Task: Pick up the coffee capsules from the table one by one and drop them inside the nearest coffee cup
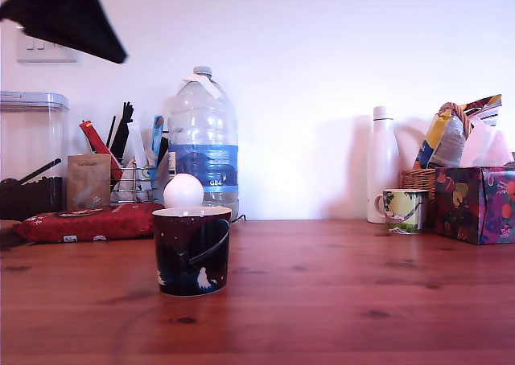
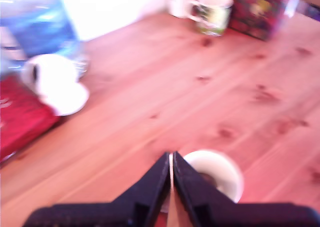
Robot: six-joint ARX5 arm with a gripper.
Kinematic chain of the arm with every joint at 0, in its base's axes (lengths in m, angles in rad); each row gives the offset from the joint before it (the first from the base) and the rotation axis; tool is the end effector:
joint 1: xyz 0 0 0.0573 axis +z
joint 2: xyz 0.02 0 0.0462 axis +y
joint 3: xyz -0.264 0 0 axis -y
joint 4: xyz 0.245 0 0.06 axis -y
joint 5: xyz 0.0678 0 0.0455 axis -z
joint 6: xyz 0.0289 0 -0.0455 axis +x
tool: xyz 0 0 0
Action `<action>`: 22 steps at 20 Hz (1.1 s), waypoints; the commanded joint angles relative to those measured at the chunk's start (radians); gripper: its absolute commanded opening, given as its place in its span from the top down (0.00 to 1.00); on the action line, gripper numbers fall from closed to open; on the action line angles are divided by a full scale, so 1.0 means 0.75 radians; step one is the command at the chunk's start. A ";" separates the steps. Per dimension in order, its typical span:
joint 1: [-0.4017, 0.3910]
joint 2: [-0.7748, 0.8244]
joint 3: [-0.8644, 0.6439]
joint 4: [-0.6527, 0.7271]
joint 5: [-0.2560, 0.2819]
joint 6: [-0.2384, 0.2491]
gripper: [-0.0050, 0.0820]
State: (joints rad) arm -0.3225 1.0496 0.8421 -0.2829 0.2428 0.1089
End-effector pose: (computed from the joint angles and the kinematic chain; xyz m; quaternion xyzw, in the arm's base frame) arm 0.2114 -0.0780 0.2955 0.0604 0.2275 -0.2834 0.9297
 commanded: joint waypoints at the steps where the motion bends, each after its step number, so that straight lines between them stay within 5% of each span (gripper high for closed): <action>1: 0.053 -0.047 -0.089 0.030 0.019 -0.007 0.95; 11: 0.328 -0.342 -0.450 0.252 0.051 -0.144 0.95; 16: 0.373 -0.503 -0.621 0.326 0.048 -0.221 0.93; 22: 0.373 -0.789 -0.816 0.337 -0.091 -0.326 0.93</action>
State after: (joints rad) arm -0.0441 0.4854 0.2611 -0.0372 0.1799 -0.1268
